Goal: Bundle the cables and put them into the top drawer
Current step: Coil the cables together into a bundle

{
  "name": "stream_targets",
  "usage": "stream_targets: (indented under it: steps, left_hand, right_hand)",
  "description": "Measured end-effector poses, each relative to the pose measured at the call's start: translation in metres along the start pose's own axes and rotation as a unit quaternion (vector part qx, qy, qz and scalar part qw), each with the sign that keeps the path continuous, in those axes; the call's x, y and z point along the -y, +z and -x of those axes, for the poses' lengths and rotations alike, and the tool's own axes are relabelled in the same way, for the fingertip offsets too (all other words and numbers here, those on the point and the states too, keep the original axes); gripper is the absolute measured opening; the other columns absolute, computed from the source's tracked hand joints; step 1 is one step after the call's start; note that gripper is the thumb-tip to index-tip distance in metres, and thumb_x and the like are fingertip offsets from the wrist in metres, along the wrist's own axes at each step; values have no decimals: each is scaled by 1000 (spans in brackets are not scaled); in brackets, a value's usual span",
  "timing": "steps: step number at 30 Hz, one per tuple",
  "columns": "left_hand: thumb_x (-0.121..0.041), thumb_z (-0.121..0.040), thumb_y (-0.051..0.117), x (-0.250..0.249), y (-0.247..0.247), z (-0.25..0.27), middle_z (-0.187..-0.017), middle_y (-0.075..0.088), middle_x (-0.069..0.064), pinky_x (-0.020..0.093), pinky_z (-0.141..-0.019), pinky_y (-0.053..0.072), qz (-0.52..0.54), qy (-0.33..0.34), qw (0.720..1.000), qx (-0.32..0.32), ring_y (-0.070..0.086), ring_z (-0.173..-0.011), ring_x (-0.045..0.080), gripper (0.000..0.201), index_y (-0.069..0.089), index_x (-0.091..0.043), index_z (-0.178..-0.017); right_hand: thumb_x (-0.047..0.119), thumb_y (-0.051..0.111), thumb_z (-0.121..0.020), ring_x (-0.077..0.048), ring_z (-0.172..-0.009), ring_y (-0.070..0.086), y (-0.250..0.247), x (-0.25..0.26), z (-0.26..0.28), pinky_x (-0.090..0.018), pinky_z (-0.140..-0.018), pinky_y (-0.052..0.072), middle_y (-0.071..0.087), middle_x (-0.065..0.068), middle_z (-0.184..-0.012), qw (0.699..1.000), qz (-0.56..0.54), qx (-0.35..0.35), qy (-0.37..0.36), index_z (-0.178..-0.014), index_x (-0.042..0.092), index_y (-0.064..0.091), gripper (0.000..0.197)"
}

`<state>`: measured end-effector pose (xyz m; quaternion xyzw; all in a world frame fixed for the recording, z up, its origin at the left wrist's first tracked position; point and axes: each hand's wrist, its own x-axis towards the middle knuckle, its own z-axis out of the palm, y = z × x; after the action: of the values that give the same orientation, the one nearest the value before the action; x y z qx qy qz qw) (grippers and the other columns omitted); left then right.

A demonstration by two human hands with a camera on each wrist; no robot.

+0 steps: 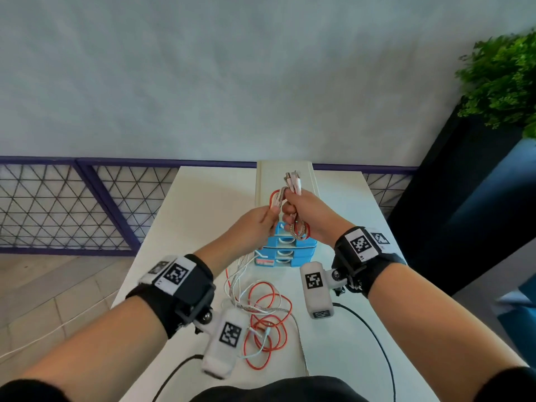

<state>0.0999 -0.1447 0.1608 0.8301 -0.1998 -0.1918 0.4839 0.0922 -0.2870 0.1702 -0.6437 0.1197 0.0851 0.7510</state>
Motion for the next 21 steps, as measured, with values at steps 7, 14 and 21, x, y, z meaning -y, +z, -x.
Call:
stream_targets:
  steps: [7, 14, 21]
  left_hand:
    - [-43, -100, 22, -13, 13, 10, -79, 56, -1, 28, -56, 33, -234, 54, 966, -96, 53, -73, 20, 38, 51, -20, -91]
    - [-21, -100, 40, -23, 22, 13, -112, 61, 16, 32, -70, 33, -357, -6, 934, -26, 60, -99, 32, 29, 45, -7, -124]
    - [-15, -101, 32, -37, 20, 11, -100, 63, 18, 37, -84, 44, -306, -26, 951, 27, 62, -94, 27, 30, 51, 1, -118]
  right_hand:
    - [45, 56, -90, -13, -42, 43, 8, 7, 1, -24, -48, 37, 43, -2, -52, 997, -61, 17, 49, -62, 16, 46, 42]
    - [18, 72, -84, -8, -34, 39, 9, 3, 2, -19, -38, 36, 43, 1, -48, 994, 110, 16, -13, -64, 15, 48, 31]
    - [32, 50, -95, -11, -51, 46, 14, 2, 0, -23, -53, 38, 47, 1, -63, 976, 209, -51, -26, -83, 13, 56, 22]
